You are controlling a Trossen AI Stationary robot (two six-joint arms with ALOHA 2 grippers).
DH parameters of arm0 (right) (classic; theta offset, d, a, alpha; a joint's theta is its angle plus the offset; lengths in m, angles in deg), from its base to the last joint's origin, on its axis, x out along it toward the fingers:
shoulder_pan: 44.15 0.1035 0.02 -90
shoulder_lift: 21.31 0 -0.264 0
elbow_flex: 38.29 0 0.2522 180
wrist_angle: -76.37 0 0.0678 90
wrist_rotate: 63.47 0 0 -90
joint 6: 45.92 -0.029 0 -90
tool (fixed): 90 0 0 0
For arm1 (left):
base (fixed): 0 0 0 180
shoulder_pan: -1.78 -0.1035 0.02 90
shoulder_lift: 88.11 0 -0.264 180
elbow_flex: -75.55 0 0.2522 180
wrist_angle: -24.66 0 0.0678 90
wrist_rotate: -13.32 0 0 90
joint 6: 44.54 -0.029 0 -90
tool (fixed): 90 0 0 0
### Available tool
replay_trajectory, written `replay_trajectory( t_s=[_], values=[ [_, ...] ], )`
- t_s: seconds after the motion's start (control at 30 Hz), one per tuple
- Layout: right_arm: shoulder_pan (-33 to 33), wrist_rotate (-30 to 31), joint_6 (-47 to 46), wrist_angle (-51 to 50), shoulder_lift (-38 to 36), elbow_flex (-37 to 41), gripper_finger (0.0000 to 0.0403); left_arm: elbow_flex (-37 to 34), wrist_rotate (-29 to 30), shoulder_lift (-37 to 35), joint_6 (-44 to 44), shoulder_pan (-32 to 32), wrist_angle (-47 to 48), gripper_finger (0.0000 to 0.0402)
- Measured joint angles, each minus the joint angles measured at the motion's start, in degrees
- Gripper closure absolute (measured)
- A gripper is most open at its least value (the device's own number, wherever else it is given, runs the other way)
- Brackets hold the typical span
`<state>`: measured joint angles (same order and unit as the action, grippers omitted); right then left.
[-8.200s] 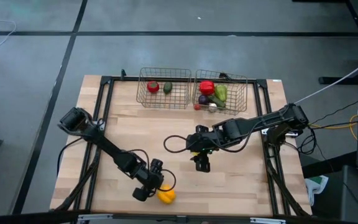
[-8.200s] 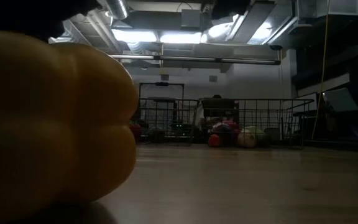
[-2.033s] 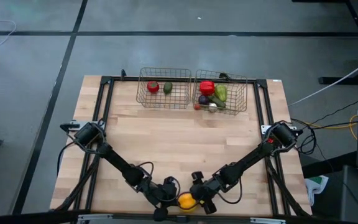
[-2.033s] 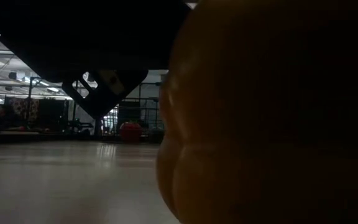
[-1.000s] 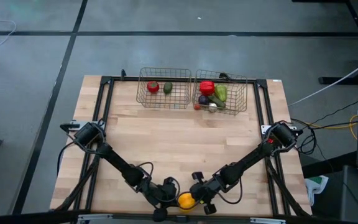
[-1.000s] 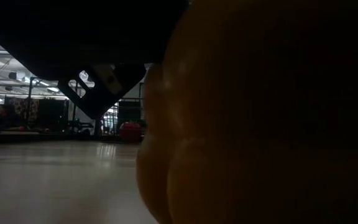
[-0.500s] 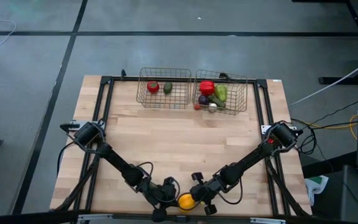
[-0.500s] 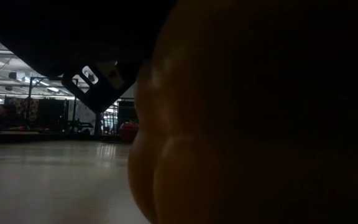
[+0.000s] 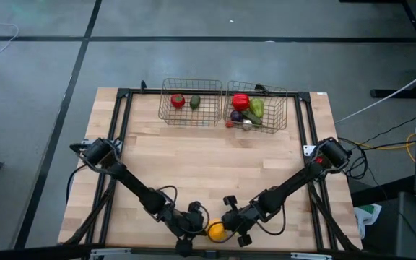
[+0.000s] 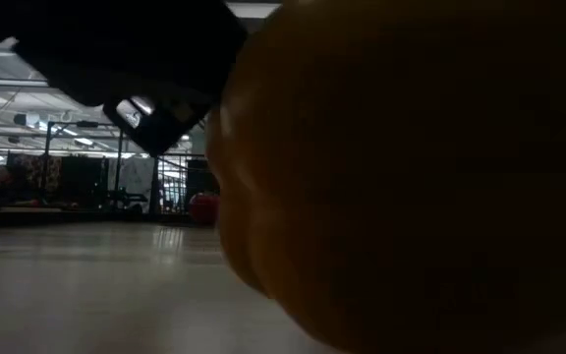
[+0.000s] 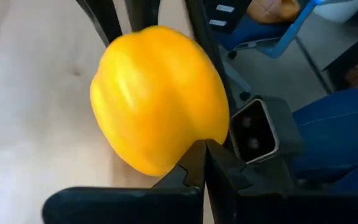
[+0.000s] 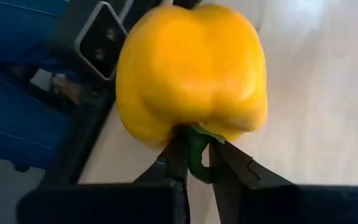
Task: Sort produce into baskets
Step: Put the yellow bell pepper into the right gold wire basket
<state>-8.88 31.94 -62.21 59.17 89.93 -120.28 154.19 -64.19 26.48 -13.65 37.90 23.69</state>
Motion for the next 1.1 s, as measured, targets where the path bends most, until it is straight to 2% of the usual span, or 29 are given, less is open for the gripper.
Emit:
replay_trajectory(
  t_s=[0.33, 0.77, 1.1],
  values=[
    [-0.1, 4.8, 0.1, -0.3, 0.0, 0.0, 0.0361, 0.0, 1.0, -3.6, -1.8, -0.8, 7.8, 0.0400],
    [-0.1, 14.4, -1.8, -1.7, -0.1, -0.1, 0.0361, 0.0, 1.1, -3.7, -4.4, -0.9, 9.8, 0.0398],
    [-0.1, 14.7, -3.0, -3.0, -0.2, -0.1, 0.0361, 0.0, 1.1, -3.7, -4.9, -1.5, 11.2, 0.0397]
  ],
)
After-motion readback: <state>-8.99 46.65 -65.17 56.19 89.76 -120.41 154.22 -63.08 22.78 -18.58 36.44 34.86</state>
